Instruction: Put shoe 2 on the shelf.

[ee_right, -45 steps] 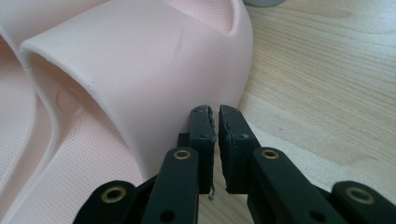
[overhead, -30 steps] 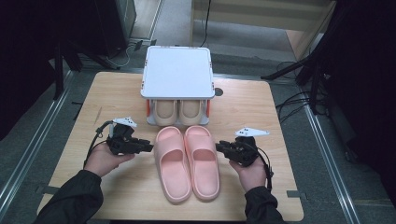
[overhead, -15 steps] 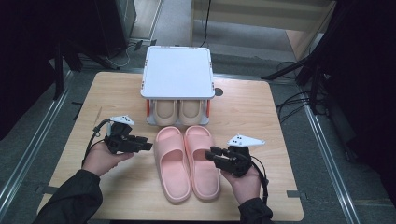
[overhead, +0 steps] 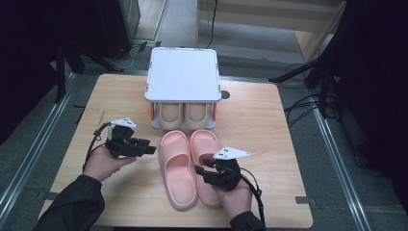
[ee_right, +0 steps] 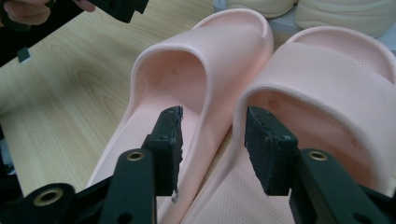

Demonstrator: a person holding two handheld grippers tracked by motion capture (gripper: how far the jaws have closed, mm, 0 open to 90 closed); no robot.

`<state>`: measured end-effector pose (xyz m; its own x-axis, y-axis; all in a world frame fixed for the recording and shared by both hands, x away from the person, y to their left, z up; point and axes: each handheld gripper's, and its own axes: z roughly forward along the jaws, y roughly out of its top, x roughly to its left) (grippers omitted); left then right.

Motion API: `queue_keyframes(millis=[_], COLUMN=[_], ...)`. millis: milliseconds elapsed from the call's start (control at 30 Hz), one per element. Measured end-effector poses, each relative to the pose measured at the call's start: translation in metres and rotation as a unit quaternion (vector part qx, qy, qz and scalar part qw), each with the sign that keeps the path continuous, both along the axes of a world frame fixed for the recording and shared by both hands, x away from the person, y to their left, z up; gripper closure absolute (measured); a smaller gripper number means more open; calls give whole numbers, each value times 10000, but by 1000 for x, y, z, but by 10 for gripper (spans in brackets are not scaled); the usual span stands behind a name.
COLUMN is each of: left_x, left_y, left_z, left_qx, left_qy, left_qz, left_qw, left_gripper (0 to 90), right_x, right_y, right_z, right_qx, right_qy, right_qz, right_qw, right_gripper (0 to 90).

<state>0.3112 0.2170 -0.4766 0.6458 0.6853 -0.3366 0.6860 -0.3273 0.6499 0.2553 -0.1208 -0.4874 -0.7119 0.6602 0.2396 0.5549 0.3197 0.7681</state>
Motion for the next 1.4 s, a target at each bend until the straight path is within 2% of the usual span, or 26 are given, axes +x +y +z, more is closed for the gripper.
queue_keyframes(millis=[100,200,467,600,933,1200,1400], left_x=[0,0,1,1,1,2,2], left_y=[2,4,4,4,4,8,8], left_z=[1,0,0,0,-1,0,-1], left_qx=[0,-12,-41,-51,-57,-84,-83], left_qy=[-13,16,25,36,51,61,68], left_qz=[9,11,25,29,26,56,76], left_qw=[10000,10000,10000,10000,10000,9999,9999], left_gripper=[517,517,517,516,509,502,501], right_x=[0,3,10,14,24,25,26], right_y=[6,9,18,26,47,55,56], right_z=[-2,-8,-16,-19,-26,-27,-28], right_qx=[-29,50,-82,-3,-277,-440,-473], right_qy=[-14,80,45,86,57,-94,-122], right_qz=[-47,-179,-461,-566,-829,-975,-1089], right_qw=[10000,9998,9989,9984,9962,9942,9929], right_gripper=[540,523,458,420,394,403,493])
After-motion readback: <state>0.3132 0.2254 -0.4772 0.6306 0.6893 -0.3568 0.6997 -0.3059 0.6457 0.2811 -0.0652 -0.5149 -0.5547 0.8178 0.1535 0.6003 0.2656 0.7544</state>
